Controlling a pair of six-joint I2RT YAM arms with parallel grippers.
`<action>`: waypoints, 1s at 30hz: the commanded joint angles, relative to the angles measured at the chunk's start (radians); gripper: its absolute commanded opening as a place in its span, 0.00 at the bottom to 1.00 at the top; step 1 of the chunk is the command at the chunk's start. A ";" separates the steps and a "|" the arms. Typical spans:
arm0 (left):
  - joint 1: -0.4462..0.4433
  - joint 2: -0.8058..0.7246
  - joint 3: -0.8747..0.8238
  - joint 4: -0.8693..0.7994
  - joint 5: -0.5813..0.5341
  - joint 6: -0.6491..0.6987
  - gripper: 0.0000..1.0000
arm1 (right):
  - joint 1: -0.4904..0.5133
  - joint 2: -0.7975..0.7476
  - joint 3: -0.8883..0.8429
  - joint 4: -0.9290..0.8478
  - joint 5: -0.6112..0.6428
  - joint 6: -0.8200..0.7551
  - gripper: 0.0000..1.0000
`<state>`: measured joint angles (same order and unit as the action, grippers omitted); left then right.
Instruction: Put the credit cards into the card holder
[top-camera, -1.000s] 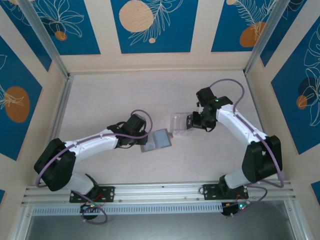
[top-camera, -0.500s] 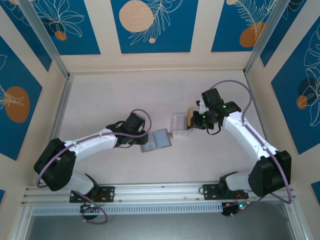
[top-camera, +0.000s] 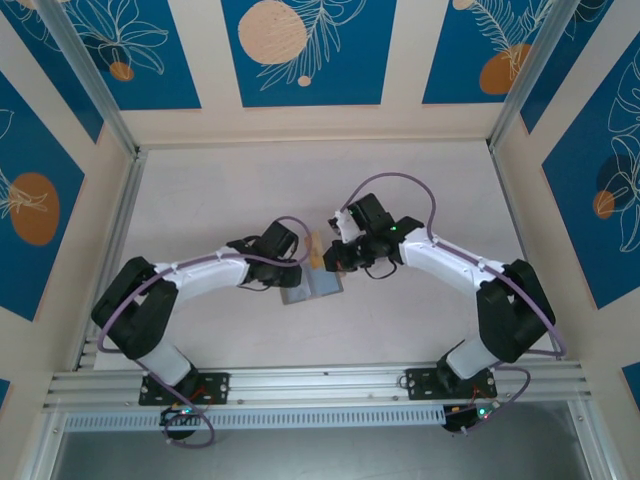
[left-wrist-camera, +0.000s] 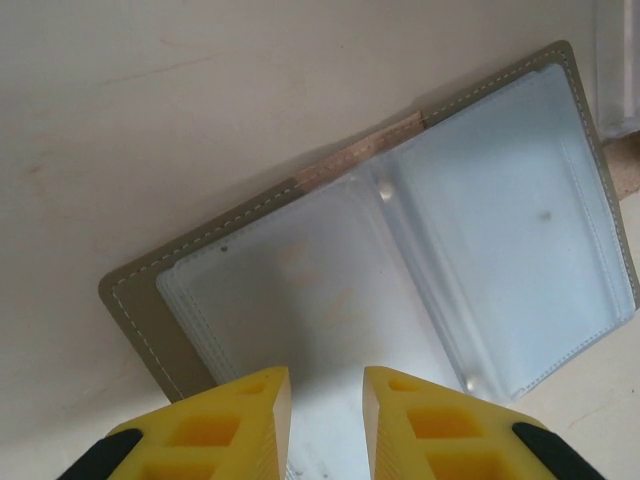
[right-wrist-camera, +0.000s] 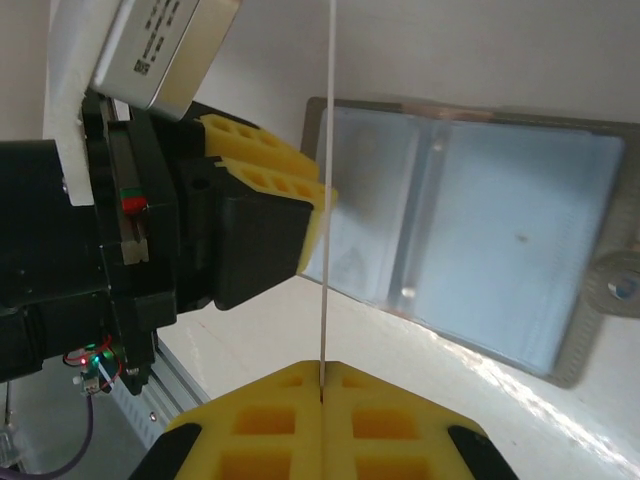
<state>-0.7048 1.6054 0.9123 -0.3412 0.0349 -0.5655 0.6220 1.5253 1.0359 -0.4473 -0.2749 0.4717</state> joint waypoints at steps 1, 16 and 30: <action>-0.001 0.022 0.023 -0.064 -0.039 0.032 0.25 | 0.020 0.031 -0.019 0.092 -0.054 0.001 0.00; -0.032 0.046 -0.009 -0.129 -0.133 0.006 0.24 | 0.018 0.121 -0.088 0.206 -0.037 0.011 0.00; -0.041 0.049 -0.021 -0.127 -0.127 -0.011 0.23 | -0.010 0.155 -0.180 0.345 -0.073 0.083 0.00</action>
<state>-0.7376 1.6505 0.9211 -0.4046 -0.0654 -0.5694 0.6174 1.6562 0.8711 -0.1505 -0.3119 0.5323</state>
